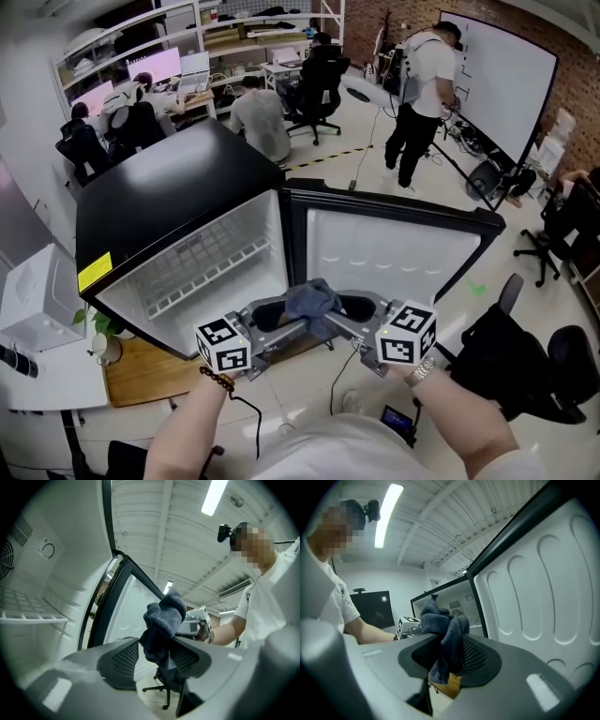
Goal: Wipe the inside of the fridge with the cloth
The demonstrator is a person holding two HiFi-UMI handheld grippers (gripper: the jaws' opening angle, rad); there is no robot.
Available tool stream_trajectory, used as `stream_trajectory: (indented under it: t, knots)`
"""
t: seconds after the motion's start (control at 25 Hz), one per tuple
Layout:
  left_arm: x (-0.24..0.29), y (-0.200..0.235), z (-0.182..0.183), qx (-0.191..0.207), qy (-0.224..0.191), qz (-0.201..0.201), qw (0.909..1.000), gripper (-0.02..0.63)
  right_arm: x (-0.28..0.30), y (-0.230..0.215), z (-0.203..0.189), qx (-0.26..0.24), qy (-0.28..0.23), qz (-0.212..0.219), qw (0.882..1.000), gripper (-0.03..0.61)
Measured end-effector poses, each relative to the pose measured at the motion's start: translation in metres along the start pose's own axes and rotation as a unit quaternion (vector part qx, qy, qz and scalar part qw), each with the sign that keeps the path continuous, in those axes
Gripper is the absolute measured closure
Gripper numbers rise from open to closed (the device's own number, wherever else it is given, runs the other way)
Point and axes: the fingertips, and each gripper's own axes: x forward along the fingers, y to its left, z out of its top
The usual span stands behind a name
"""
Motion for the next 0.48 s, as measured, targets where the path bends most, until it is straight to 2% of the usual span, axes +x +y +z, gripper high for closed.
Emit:
stream_trajectory:
  t: [0.32, 0.48]
  knots:
    - [0.0, 0.021, -0.007, 0.005, -0.01, 0.055, 0.9984, 0.391, -0.006, -0.014, 0.024, -0.023, -0.037, -0.064, 0.997, 0.451]
    - [0.006, 0.041, -0.022, 0.002, 0.0, 0.107, 0.9942, 0.391, -0.006, -0.015, 0.04, -0.044, -0.056, -0.093, 0.993, 0.451]
